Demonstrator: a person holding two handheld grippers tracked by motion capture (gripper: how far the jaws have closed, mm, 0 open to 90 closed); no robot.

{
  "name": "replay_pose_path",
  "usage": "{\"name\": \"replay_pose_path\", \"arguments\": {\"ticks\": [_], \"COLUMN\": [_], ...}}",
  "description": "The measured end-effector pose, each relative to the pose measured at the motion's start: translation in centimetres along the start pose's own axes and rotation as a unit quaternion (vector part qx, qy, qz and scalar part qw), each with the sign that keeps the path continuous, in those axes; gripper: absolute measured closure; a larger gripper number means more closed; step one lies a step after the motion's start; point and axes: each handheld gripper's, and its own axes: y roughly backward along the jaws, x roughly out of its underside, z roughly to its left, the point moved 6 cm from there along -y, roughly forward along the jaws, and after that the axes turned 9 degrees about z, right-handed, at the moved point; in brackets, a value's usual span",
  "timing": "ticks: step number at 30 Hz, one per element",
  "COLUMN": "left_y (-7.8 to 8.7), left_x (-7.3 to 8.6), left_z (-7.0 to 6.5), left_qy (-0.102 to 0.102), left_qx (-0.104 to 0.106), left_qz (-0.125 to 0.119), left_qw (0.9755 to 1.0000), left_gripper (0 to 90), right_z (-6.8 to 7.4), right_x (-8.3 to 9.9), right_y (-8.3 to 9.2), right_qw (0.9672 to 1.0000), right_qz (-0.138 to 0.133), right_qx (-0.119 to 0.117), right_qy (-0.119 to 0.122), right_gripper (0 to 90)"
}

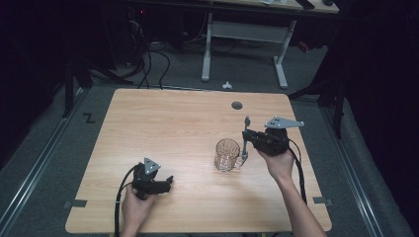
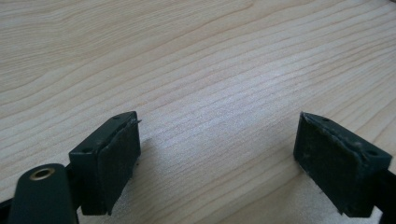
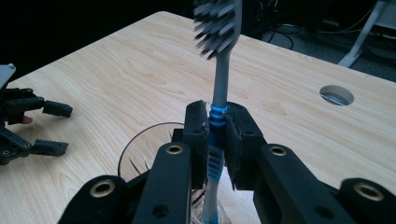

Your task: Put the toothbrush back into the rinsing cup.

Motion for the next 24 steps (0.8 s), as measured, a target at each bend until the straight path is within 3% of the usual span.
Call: {"name": "replay_pose_path", "arguments": {"ticks": [24], "left_y": [0.0], "left_x": [0.0], "left_z": [0.0], "left_qy": [-0.001], "left_qx": [-0.001], "left_qz": [0.0], "left_qw": [1.0], "left_gripper": [15.1], "right_z": [-0.2], "right_x": [1.8], "right_y": [0.0], "right_qw": [0.9999], "right_qz": [0.012], "right_qx": [0.002], "right_qy": [-0.004], "right_gripper": [80.0]}}
